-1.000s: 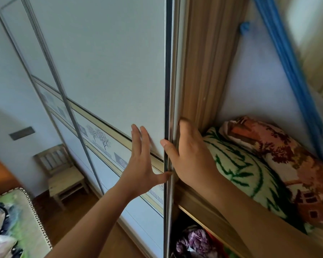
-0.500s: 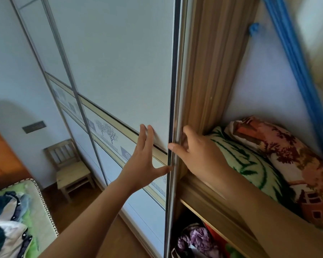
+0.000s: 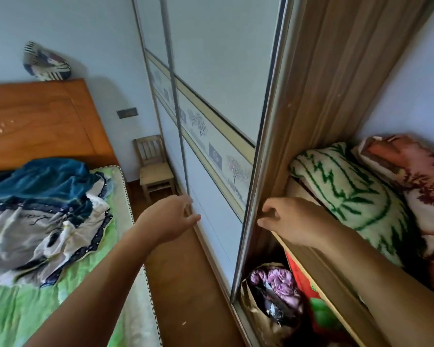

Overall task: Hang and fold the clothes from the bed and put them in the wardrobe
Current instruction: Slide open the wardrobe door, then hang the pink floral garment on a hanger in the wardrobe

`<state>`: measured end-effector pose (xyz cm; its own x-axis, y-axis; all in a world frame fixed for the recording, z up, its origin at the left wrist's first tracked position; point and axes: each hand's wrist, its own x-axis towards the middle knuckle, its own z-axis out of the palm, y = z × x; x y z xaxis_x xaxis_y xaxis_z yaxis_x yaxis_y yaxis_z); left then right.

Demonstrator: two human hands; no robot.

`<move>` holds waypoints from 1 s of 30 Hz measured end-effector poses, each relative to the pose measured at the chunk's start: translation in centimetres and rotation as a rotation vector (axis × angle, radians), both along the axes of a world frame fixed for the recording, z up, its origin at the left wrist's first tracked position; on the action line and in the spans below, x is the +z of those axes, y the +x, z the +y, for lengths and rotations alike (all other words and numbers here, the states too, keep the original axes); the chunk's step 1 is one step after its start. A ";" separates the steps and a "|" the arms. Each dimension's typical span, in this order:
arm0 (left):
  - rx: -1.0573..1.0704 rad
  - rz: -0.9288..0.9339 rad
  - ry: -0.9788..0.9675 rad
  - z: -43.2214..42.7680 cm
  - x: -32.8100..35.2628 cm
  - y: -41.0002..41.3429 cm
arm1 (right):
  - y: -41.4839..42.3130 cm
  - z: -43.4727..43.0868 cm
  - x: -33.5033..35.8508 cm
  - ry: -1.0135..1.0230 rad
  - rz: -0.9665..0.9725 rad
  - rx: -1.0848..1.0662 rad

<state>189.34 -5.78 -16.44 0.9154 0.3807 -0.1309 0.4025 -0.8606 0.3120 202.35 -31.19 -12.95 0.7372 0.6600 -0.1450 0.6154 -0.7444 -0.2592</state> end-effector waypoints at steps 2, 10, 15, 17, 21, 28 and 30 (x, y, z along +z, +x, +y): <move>0.079 0.043 -0.009 0.2 -0.4 -3.2 | -1.2 1.7 -1.0 -0.045 0.033 0.092; 0.447 0.085 -0.075 3.9 -2.9 -16.8 | -7.5 13.3 -3.9 -0.135 0.109 0.460; 0.683 0.117 -0.137 6.5 -5.5 -24.6 | -12.2 21.8 -6.0 -0.191 0.074 0.690; 0.760 0.120 -0.163 7.1 -6.4 -27.5 | -14.5 25.2 -7.0 -0.225 0.073 0.777; 0.922 0.110 -0.217 7.3 -7.5 -33.2 | -19.4 30.7 -8.9 -0.312 0.078 0.960; 1.209 0.093 -0.240 3.8 -8.9 -41.3 | -28.8 35.9 -11.6 -0.399 0.038 1.296; 1.317 0.098 -0.266 1.7 -9.3 -43.0 | -31.5 36.6 -12.2 -0.407 0.033 1.407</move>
